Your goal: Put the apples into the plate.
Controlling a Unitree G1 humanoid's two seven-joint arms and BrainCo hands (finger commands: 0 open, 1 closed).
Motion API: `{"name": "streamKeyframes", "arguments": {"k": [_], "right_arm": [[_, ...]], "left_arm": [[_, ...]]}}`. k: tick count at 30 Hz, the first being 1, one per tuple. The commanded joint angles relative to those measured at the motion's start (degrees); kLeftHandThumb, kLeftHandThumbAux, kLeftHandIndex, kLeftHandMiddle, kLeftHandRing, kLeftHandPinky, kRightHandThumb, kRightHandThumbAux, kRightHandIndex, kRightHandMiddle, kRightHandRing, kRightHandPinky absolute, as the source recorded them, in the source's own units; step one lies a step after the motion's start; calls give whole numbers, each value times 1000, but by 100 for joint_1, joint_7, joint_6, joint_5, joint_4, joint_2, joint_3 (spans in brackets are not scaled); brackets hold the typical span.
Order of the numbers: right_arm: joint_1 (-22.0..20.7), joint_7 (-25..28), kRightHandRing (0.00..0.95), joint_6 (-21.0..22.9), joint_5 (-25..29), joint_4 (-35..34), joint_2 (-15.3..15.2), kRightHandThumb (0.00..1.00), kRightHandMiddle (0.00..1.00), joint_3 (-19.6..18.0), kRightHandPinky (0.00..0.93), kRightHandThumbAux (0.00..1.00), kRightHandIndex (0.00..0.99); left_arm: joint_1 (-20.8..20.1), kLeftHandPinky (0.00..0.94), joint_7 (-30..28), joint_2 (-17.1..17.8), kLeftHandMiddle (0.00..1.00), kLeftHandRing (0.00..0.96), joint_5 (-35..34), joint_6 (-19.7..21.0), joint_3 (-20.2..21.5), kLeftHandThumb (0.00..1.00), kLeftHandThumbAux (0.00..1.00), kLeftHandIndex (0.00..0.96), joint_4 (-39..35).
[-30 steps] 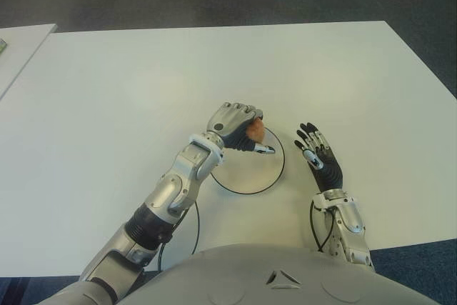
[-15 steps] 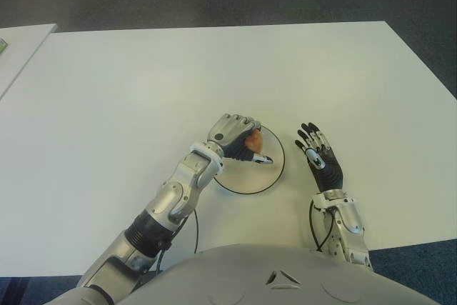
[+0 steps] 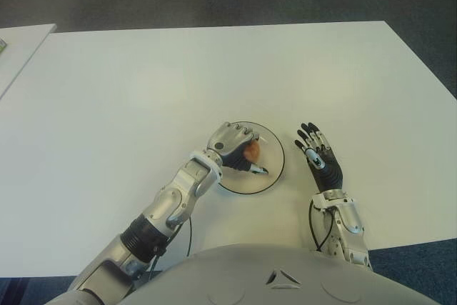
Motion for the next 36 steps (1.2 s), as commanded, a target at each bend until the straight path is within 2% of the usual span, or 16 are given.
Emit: {"name": "streamKeyframes", "arguments": {"k": [1, 17, 21, 25, 26, 27, 28, 29, 30, 33, 36], "right_arm": [[289, -81, 0, 500, -69, 285, 14, 184, 0, 44, 3, 582, 2], [281, -91, 0, 476, -176, 311, -14, 183, 0, 92, 0, 575, 0], [263, -92, 0, 393, -183, 347, 12, 182, 0, 83, 0, 576, 0], [261, -95, 0, 366, -156, 344, 48, 182, 0, 75, 0, 569, 0], [262, -96, 0, 365, -146, 340, 58, 181, 0, 73, 2, 563, 3], [264, -96, 0, 370, -136, 334, 66, 180, 0, 72, 3, 560, 5], [265, -95, 0, 375, -131, 330, 70, 178, 0, 71, 4, 555, 8], [268, -97, 0, 386, -131, 321, 72, 178, 0, 74, 5, 553, 9], [266, -98, 0, 396, -130, 318, 72, 175, 0, 74, 6, 549, 11], [264, -102, 0, 408, -138, 315, 72, 170, 0, 76, 7, 541, 16], [267, -106, 0, 390, -154, 328, 78, 165, 0, 81, 6, 527, 20]], "left_arm": [[182, 776, 124, 27, 497, 512, 4, -16, -45, 950, 649, 395, 98], [338, 756, 118, -77, 496, 513, -11, 146, -28, 949, 650, 392, 81], [316, 777, 148, -98, 496, 516, 2, 153, -29, 949, 650, 390, 89], [312, 720, 187, -88, 535, 516, -45, 94, -13, 952, 643, 411, 42], [320, 573, 223, -93, 497, 457, -73, 74, -3, 861, 661, 417, 39], [332, 477, 278, -97, 473, 419, -103, 49, 9, 802, 673, 421, 42], [340, 357, 314, -100, 374, 321, -120, 35, 16, 644, 570, 375, 47], [350, 314, 339, -96, 338, 286, -106, 38, 15, 586, 534, 358, 43], [351, 213, 354, -95, 240, 190, -95, 42, 13, 470, 472, 272, 45], [379, 72, 308, -101, 91, 63, -2, 130, -4, 296, 386, 139, -9], [429, 23, 226, -117, 29, 20, 29, 202, -11, 181, 316, 46, -92]]}}
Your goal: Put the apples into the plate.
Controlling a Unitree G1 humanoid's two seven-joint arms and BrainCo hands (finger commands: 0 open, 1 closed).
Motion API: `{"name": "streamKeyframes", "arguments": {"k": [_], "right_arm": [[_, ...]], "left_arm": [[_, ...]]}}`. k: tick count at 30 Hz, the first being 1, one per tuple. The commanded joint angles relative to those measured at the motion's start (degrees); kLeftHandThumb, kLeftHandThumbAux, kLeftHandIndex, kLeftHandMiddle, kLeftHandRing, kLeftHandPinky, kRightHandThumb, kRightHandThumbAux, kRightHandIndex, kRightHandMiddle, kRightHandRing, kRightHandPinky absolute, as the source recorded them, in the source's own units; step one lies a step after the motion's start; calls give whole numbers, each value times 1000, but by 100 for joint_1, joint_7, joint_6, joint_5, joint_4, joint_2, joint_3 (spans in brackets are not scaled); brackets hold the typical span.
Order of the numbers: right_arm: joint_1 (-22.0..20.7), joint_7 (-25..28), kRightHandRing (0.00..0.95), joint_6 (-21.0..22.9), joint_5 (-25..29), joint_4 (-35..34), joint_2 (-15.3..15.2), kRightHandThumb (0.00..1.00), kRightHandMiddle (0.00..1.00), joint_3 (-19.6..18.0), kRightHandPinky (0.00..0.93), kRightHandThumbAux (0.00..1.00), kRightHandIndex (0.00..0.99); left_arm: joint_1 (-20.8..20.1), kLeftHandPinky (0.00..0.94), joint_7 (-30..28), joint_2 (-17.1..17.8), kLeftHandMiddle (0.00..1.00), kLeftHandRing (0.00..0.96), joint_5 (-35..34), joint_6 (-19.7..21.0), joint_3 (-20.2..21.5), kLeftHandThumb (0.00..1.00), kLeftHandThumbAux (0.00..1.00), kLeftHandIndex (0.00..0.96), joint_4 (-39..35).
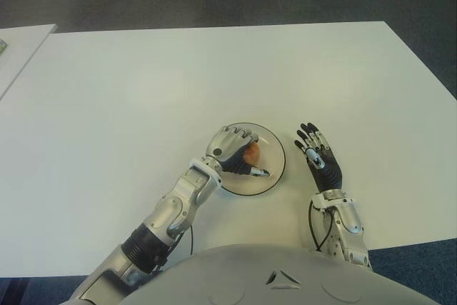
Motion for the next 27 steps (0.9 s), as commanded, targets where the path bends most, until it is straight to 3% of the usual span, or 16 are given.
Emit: {"name": "streamKeyframes", "arguments": {"k": [1, 13, 27], "right_arm": [[268, -77, 0, 375, -96, 339, 49, 163, 0, 64, 7, 523, 20], [230, -93, 0, 311, -320, 459, -73, 136, 0, 86, 0, 560, 3], [200, -151, 0, 352, -414, 486, -83, 126, 0, 94, 0, 590, 0]], "left_arm": [[159, 15, -123, -4, 18, 13, 46, 108, -38, 154, 294, 29, -88], [207, 0, 14, 66, 0, 0, -21, -43, -7, 83, 202, 0, -216], [132, 0, -98, 180, 0, 0, -33, -230, 15, 72, 219, 0, -270]]}}
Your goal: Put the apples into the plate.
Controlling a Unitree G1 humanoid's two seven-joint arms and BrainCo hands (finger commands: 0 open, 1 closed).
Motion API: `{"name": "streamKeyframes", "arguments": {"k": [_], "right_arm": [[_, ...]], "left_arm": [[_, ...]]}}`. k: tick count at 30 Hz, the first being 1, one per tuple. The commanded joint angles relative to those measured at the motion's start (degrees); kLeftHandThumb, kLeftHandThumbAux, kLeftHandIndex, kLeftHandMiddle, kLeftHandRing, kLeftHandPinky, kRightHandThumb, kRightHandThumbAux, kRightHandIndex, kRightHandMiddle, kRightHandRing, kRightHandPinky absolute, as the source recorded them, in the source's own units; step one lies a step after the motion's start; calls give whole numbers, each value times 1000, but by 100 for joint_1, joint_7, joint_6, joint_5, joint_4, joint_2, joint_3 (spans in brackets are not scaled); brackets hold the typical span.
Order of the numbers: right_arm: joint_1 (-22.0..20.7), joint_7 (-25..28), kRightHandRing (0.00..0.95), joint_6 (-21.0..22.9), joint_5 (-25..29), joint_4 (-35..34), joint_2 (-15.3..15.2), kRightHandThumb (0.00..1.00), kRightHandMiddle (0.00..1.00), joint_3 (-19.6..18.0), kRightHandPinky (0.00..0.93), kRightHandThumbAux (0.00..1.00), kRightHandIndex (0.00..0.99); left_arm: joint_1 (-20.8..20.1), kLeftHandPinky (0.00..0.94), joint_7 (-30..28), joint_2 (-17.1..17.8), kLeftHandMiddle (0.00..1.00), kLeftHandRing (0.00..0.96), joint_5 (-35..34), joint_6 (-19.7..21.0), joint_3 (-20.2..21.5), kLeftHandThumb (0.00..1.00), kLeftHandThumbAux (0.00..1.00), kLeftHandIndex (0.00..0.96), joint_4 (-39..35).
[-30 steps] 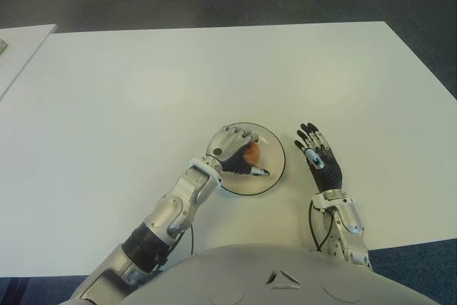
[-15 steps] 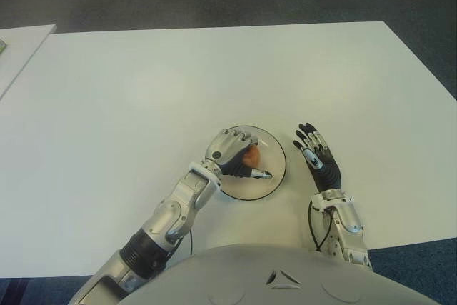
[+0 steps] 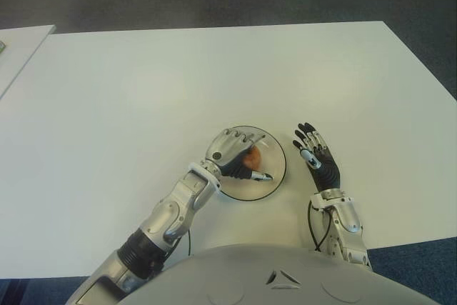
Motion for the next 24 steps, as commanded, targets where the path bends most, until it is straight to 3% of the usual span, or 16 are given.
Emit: {"name": "streamKeyframes", "arguments": {"k": [1, 24], "right_arm": [[231, -119, 0, 416, -165, 444, -19, 126, 0, 37, 0, 591, 0], [239, -281, 0, 512, -63, 393, 131, 133, 0, -19, 32, 509, 11]], "left_arm": [[-23, 0, -93, 56, 0, 0, 19, -31, 14, 72, 219, 0, -48], [117, 0, -306, -187, 0, 0, 326, 506, 47, 85, 236, 0, -418]]}}
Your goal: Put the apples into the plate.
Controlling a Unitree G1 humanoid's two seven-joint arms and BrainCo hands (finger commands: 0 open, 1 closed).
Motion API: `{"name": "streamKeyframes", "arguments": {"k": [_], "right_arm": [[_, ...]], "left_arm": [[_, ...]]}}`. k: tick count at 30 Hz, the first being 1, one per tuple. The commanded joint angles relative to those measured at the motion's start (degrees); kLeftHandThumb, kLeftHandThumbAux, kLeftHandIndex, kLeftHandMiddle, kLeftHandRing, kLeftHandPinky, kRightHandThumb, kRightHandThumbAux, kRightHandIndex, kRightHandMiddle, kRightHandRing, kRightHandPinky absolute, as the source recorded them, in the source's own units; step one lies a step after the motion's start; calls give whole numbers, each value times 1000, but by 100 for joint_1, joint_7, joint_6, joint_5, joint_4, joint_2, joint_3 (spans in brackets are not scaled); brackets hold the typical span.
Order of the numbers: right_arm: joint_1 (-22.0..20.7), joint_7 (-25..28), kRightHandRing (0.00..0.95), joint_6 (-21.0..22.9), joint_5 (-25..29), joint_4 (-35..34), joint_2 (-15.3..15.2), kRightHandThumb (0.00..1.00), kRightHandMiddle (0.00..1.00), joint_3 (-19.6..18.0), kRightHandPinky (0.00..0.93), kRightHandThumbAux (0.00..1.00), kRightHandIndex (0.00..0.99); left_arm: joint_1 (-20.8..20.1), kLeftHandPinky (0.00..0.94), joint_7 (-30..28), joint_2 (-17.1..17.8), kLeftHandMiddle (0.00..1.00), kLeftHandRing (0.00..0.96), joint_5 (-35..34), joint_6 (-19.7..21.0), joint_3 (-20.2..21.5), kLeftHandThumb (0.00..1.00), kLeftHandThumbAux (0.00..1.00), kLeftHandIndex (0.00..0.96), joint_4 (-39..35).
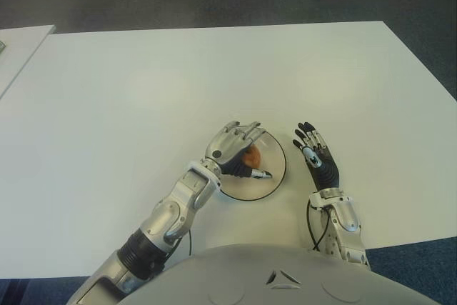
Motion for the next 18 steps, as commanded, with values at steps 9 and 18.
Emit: {"name": "streamKeyframes", "arguments": {"k": [9, 18], "right_arm": [[257, 93, 0, 434, 133, 442, 24, 163, 0, 19, 9, 511, 0], [287, 75, 0, 386, 47, 459, 20, 166, 0, 40, 4, 564, 0]], "left_arm": [[425, 0, 146, -256, 0, 0, -339, 465, 673, 98, 237, 0, -778], [1452, 0, 622, -103, 0, 0, -1248, 349, 2129, 158, 246, 0, -1754]]}}
